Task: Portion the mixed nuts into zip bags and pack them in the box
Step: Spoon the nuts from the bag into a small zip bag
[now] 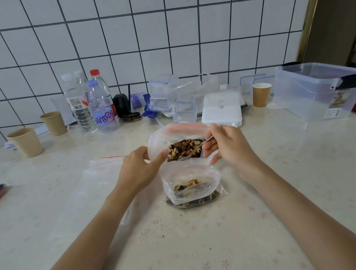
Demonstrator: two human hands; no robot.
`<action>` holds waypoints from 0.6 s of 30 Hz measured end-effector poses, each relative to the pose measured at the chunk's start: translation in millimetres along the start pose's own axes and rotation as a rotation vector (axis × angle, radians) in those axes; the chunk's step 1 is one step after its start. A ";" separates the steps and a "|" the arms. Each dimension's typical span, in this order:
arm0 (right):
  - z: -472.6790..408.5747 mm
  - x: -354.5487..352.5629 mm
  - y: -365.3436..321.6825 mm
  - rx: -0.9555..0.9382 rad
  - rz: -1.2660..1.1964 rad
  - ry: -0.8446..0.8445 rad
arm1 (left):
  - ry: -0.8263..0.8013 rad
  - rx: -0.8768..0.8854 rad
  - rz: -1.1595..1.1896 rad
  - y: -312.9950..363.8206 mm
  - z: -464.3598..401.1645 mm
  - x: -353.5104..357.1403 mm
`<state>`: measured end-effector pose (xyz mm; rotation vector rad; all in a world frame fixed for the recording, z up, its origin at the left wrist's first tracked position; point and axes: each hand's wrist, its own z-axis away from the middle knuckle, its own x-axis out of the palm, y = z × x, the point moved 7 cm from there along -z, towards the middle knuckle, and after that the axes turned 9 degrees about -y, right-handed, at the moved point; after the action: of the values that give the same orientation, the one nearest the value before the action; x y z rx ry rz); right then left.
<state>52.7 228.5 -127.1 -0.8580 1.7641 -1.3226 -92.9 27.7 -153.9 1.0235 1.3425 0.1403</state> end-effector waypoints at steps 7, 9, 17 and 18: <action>2.4 8.6 0.7 -0.028 0.045 -0.036 | -0.059 0.048 -0.049 6.4 1.7 6.7; 2.8 14.2 5.9 0.009 0.029 -0.058 | -0.062 0.049 -0.020 7.7 2.8 6.9; 3.8 16.1 17.8 0.097 -0.104 0.019 | -0.087 0.052 0.137 11.8 6.6 4.6; 4.1 16.4 18.7 0.103 -0.112 0.027 | -0.088 0.049 0.151 11.4 6.0 4.2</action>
<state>46.9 217.1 -148.8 -0.8956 1.6739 -1.4902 -81.5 33.8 -150.0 1.1601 1.1936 0.1744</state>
